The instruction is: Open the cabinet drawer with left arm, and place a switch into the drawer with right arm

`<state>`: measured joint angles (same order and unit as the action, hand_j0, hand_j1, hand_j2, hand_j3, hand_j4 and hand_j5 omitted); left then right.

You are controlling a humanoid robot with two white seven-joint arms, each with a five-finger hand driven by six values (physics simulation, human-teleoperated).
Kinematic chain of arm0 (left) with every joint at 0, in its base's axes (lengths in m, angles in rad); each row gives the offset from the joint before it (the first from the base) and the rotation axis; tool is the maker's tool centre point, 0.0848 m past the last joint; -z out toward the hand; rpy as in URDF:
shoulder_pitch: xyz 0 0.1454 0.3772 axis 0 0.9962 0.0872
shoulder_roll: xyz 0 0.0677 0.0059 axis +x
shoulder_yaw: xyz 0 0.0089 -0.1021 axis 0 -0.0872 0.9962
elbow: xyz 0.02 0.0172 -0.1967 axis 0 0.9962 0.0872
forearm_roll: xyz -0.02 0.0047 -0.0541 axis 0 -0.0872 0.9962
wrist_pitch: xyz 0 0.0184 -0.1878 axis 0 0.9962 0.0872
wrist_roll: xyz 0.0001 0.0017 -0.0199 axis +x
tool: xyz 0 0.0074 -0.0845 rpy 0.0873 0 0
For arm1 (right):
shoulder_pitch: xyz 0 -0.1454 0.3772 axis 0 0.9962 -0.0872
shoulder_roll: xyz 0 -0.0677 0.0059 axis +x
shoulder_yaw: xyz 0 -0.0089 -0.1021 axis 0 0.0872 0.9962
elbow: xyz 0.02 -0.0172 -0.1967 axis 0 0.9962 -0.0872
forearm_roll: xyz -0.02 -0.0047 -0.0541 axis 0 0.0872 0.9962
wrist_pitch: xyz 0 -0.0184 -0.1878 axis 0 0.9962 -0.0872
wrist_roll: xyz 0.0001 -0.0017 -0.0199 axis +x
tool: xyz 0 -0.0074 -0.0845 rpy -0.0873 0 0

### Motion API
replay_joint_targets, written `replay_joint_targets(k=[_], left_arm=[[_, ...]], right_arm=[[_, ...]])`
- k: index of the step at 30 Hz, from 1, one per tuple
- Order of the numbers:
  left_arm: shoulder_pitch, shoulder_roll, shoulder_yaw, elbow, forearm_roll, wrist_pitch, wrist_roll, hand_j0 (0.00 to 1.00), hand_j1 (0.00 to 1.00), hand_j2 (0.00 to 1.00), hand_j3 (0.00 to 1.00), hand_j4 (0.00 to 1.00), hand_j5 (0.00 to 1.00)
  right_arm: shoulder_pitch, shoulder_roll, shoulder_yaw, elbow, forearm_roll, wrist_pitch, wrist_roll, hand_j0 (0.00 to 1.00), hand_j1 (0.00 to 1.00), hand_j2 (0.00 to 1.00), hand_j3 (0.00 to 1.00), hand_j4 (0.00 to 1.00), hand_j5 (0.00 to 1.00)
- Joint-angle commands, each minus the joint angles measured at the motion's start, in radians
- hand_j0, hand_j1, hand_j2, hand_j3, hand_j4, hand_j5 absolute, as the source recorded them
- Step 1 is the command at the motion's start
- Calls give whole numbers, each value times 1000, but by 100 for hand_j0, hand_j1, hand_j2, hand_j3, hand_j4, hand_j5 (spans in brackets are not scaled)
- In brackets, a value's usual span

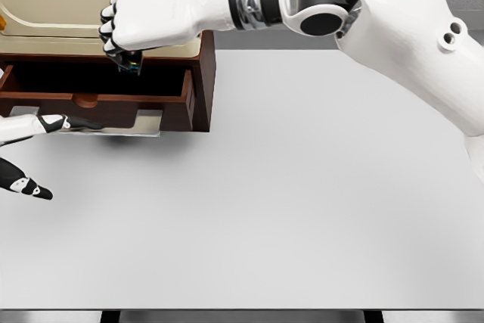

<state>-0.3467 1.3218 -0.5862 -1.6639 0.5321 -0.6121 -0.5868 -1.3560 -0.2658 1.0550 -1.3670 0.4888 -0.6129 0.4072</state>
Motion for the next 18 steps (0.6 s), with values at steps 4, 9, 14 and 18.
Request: replay_joint_targets(k=[4,9,14,18], left_arm=[[-3,1,0,0,9,1,-15,100,100,100,100,100,100],[-6,1,0,0,9,1,-15,100,100,100,100,100,100],[-11,2,0,0,16,1,-13,100,100,100,100,100,100],[-12,4,2,1,19,1,-11,100,100,100,100,100,100]], right_arm=[[0,17,-4,5,5,2,1,43,43,43,43,43,43],[2,59,-24,42,30,2,-2,43,43,43,43,43,43],[11,80,-30,82,51,2,-1,43,43,43,43,43,43],[20,80,-30,83,63,2,-1,43,43,43,43,43,43]])
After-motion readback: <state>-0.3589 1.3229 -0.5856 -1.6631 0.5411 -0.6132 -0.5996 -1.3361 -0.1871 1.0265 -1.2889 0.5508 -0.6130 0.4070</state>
